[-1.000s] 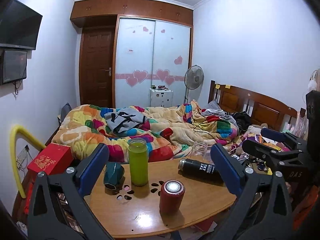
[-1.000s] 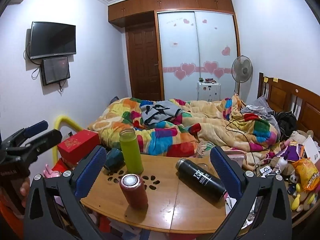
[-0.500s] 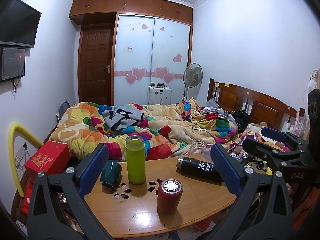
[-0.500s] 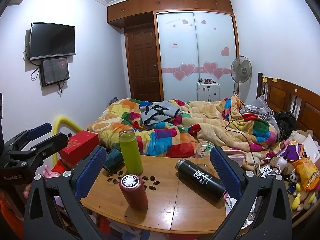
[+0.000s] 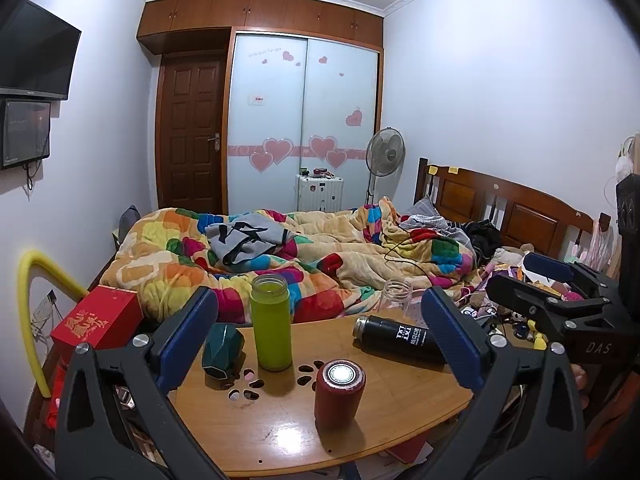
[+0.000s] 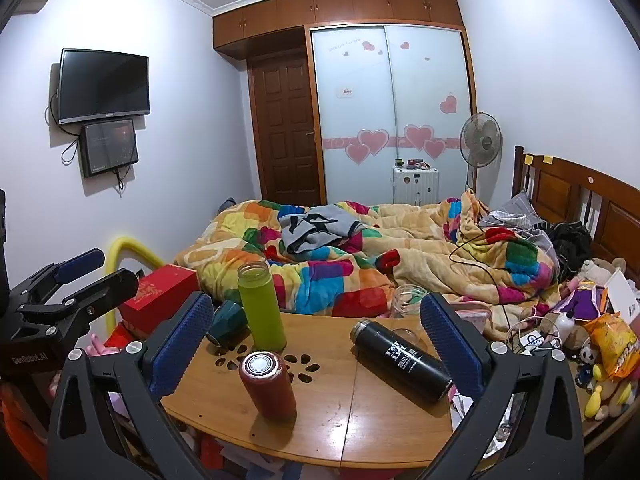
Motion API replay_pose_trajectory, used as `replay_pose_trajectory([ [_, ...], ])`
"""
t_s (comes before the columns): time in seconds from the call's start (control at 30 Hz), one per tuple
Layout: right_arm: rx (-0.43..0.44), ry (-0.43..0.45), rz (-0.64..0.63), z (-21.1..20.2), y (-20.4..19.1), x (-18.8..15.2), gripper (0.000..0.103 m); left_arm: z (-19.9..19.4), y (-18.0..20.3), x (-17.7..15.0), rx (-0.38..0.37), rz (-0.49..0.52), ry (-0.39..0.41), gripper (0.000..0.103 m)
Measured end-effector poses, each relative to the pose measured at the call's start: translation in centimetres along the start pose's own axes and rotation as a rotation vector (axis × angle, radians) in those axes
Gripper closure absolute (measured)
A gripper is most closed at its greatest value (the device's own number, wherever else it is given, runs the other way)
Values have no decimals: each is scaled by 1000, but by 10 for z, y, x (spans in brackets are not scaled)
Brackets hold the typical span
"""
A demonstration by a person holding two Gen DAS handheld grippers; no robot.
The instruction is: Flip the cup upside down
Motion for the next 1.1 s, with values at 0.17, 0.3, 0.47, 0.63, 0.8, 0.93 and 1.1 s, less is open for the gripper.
replay_pose_trajectory([
  [0.17, 0, 1, 1, 0, 0, 0, 0, 0, 0, 1, -1, 5, 3, 0],
  [0.3, -2, 0, 1, -1, 0, -1, 0, -1, 0, 2, -2, 6, 4, 0],
  [0.47, 0, 0, 2, -1, 0, -1, 0, -1, 0, 2, -1, 6, 4, 0],
  [0.63, 1, 0, 1, -1, 0, -1, 0, -1, 0, 2, -4, 6, 5, 0],
  [0.8, 0, 0, 2, 0, 0, -1, 0, -1, 0, 2, -3, 7, 6, 0],
  [0.93, -1, -3, 1, -2, -2, 2, 0, -1, 0, 2, -2, 6, 3, 0],
  [1.1, -1, 0, 1, -1, -2, 2, 0, 0, 0, 4, -6, 3, -1, 0],
])
Point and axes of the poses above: each gripper's, at about its wrist camera, not at the fingertips, and z roughly the way its jaws point, y to its right, x to its top, the point moved 4 cm from there along z, roughly the way its jaws point, and after that the axes turned 13 degrees about z, right-handed, at the moved point
